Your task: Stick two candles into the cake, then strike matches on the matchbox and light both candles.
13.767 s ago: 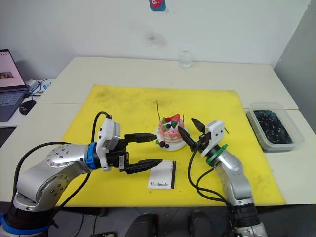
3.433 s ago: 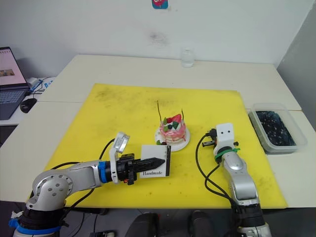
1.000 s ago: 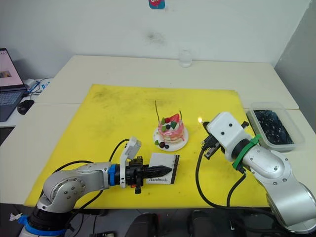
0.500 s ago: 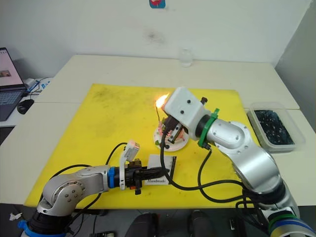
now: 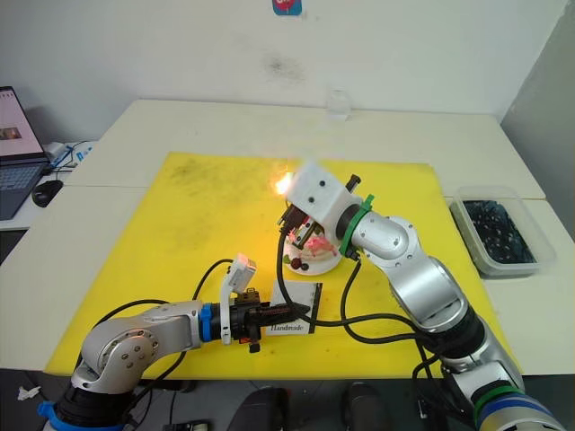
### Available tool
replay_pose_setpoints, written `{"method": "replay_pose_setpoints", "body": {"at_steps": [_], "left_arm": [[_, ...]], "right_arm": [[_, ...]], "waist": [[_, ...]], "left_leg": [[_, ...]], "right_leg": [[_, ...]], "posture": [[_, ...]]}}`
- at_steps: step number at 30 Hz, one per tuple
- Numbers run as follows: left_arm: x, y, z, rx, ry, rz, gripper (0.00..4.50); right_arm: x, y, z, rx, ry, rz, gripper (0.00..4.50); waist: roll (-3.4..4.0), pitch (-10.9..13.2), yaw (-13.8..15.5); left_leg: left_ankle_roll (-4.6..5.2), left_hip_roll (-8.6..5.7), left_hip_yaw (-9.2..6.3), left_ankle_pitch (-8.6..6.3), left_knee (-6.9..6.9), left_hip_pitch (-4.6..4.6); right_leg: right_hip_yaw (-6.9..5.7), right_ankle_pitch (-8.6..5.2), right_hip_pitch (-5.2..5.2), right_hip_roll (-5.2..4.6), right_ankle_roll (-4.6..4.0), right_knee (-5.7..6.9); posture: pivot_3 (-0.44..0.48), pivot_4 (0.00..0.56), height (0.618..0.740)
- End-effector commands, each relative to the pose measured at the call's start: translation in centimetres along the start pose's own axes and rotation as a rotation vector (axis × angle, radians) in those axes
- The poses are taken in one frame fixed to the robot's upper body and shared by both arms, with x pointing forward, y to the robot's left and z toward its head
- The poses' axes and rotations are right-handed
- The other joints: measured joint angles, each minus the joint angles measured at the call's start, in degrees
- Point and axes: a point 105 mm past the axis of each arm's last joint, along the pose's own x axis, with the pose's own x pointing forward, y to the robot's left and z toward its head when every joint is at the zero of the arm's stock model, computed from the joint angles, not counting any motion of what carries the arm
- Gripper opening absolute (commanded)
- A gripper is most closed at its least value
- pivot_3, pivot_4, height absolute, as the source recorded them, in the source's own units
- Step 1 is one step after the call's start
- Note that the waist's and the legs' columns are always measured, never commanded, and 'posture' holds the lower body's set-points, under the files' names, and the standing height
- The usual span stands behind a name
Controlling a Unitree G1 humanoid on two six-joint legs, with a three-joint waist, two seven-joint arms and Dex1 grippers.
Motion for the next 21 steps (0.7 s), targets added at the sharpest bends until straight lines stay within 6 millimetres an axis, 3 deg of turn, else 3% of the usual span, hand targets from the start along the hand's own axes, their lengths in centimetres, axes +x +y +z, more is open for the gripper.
{"method": "replay_pose_setpoints", "body": {"at_steps": [1, 21], "left_arm": [[0.15, -0.78, 0.75, 0.048, -0.026, -0.021, 0.00], [0.14, -0.96, 0.73, 0.052, -0.022, -0.031, 0.00]], "right_arm": [[-0.20, -0.62, 0.69, -0.029, -0.031, -0.029, 0.01], [-0.18, -0.67, 0.04, -0.035, -0.006, -0.032, 0.01]], "waist": [[0.00, 0.0, 0.0], [0.00, 0.0, 0.0]], "left_leg": [[0.00, 0.00, 0.00, 0.00, 0.00, 0.00], [0.00, 0.00, 0.00, 0.00, 0.00, 0.00]], "right_leg": [[-0.01, 0.00, 0.00, 0.00, 0.00, 0.00], [0.00, 0.00, 0.00, 0.00, 0.00, 0.00]], "posture": [[0.000, 0.150, 0.740], [0.000, 0.150, 0.740]]}}
